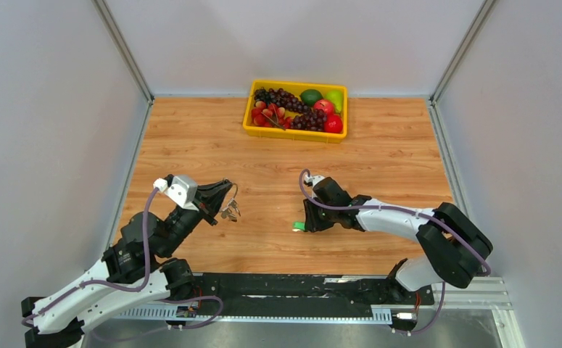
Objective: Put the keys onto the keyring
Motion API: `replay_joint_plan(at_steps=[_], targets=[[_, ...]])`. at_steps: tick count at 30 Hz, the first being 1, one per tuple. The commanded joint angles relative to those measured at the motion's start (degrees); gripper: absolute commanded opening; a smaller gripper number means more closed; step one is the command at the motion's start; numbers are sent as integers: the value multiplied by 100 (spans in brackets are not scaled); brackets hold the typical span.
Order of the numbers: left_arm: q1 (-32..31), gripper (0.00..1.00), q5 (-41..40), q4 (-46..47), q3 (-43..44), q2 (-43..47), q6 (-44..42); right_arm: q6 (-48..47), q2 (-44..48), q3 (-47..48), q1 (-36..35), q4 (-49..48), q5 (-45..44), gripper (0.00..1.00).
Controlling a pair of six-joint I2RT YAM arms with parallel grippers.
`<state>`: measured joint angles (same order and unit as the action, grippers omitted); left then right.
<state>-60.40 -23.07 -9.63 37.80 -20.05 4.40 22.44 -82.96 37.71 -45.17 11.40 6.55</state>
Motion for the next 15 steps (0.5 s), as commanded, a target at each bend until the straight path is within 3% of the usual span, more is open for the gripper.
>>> replay_joint_plan(at_steps=[1,15], targets=[[-19,0,-3,202,123,-57,34,129,182,-93,10,-88,112,30],[-16,0,3,235,122,-95,17,208,188,-216,13,-429,437,9]])
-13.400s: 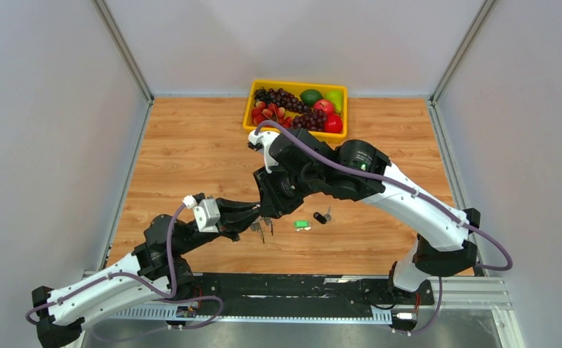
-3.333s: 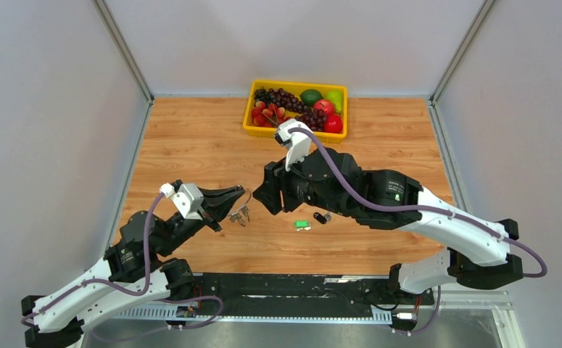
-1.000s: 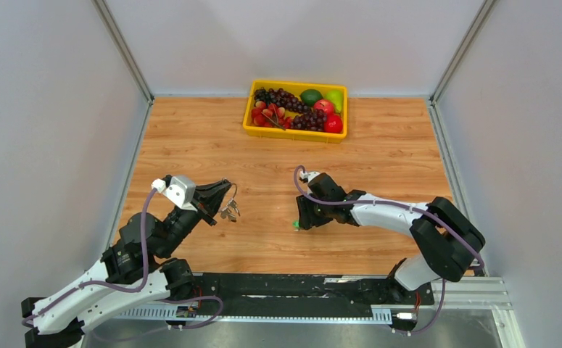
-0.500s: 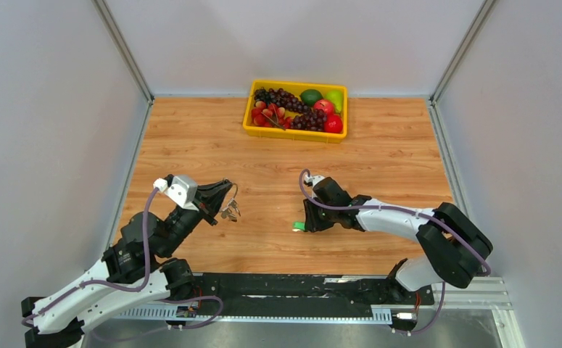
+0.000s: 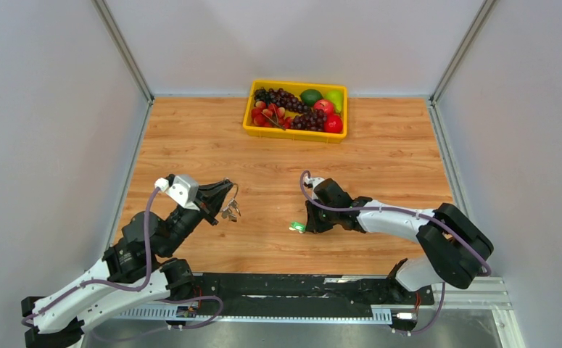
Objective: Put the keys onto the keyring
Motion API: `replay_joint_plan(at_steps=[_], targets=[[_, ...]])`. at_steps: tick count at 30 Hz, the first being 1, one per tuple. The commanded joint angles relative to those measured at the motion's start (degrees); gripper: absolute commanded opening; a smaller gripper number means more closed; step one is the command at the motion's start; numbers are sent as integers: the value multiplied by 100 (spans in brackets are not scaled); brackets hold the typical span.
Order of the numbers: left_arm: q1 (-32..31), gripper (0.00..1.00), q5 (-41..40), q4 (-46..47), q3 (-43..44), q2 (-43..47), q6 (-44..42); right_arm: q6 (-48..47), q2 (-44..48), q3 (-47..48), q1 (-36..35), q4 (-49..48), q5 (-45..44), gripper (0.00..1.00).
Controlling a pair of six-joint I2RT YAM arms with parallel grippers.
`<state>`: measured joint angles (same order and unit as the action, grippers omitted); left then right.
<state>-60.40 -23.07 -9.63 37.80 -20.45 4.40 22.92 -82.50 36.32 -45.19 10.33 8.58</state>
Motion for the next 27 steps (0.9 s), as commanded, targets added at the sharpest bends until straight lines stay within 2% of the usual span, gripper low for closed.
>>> replay_joint_plan(at_steps=[1,4,18,27], targets=[[-16,0,4,234,122,-56,17,168,165,-87,18,-354,266,7],[-16,0,5,235,116,-56,17,211,310,-185,14,-539,372,0],[-16,1,141,281,86,-17,9,410,1628,-532,3,-909,703,0],[-16,1,587,487,21,114,-22,498,2920,-652,-11,-962,702,0]])
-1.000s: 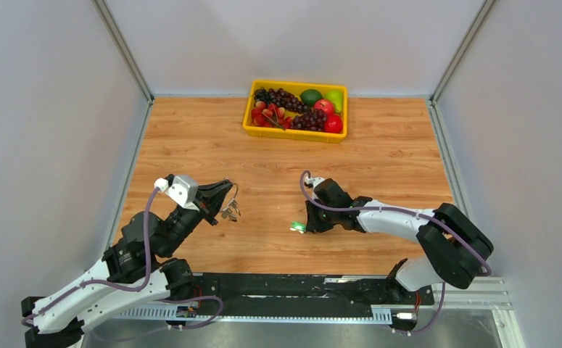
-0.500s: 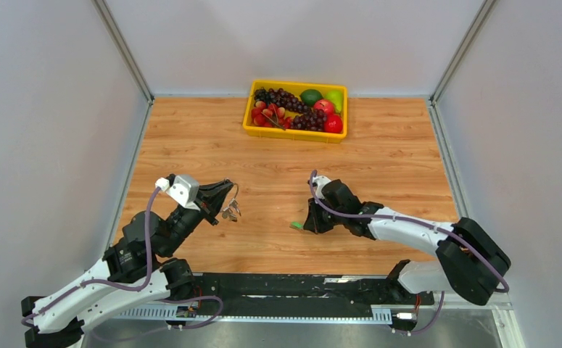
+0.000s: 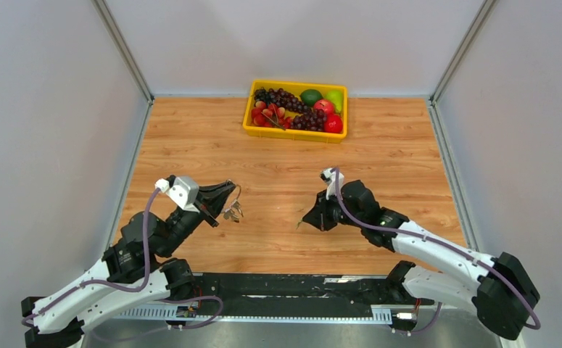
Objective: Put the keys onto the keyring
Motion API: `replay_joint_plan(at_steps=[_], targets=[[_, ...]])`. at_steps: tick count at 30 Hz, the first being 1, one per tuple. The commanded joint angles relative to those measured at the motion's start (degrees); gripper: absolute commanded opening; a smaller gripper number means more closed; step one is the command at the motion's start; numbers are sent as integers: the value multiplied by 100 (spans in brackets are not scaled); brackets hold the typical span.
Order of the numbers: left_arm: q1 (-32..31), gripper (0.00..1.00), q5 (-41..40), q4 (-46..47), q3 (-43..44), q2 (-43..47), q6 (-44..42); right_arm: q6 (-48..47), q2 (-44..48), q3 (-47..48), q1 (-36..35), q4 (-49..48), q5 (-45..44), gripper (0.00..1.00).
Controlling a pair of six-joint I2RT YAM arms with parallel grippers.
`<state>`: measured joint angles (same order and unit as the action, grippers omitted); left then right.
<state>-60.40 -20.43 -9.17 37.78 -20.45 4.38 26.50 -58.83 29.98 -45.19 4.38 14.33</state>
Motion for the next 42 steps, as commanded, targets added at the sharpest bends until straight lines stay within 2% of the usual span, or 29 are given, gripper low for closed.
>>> replay_joint_plan(at_steps=[1,6,13,24,32,42], targets=[[-16,1,411,495,0,126,-24,155,691,-18,-11,-379,176,0],[-16,0,584,641,-38,149,-41,405,1184,167,-64,-613,522,0],[-17,1,692,963,-129,156,-78,985,1284,763,-323,-819,771,0],[-16,1,659,1729,-400,210,-394,1875,590,1718,-1066,-1801,908,0],[-16,1,815,2257,-768,514,-699,2572,183,1800,-1243,-3005,908,0],[-16,1,1117,2712,-953,534,-859,3089,-341,1990,-1442,-3632,851,0]])
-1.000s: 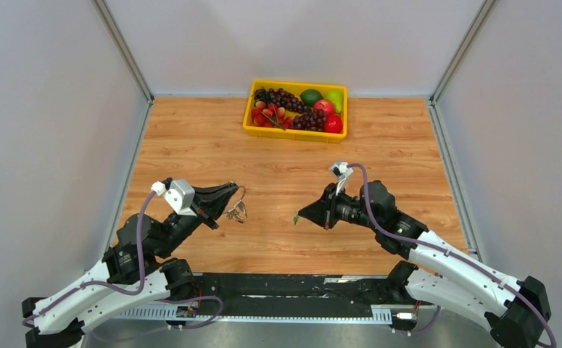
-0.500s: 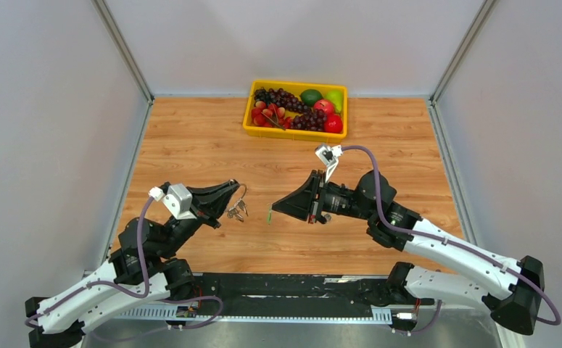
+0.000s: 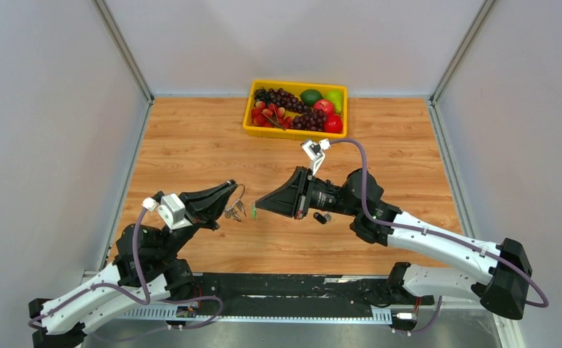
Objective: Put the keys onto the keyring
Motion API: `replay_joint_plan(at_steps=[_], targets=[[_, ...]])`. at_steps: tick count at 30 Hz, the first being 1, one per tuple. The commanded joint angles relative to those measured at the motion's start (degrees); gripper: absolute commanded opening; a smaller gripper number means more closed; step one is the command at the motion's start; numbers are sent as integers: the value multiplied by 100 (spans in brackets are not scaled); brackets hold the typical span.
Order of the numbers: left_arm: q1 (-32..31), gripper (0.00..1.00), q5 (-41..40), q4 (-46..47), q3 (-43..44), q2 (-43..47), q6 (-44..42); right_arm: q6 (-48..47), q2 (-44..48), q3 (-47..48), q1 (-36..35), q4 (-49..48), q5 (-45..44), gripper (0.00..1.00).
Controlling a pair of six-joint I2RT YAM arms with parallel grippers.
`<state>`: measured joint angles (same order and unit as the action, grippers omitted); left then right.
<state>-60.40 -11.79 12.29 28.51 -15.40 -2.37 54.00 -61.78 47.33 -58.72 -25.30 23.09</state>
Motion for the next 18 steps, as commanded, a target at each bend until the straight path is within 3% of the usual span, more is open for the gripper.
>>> replay_joint_plan(at_steps=[1,18], targets=[[-20,1,304,623,-47,20,-202,380,-67,259,-101,-727,-65,0],[-16,1,458,1020,-302,58,-284,980,-461,324,-357,-1190,-816,0]])
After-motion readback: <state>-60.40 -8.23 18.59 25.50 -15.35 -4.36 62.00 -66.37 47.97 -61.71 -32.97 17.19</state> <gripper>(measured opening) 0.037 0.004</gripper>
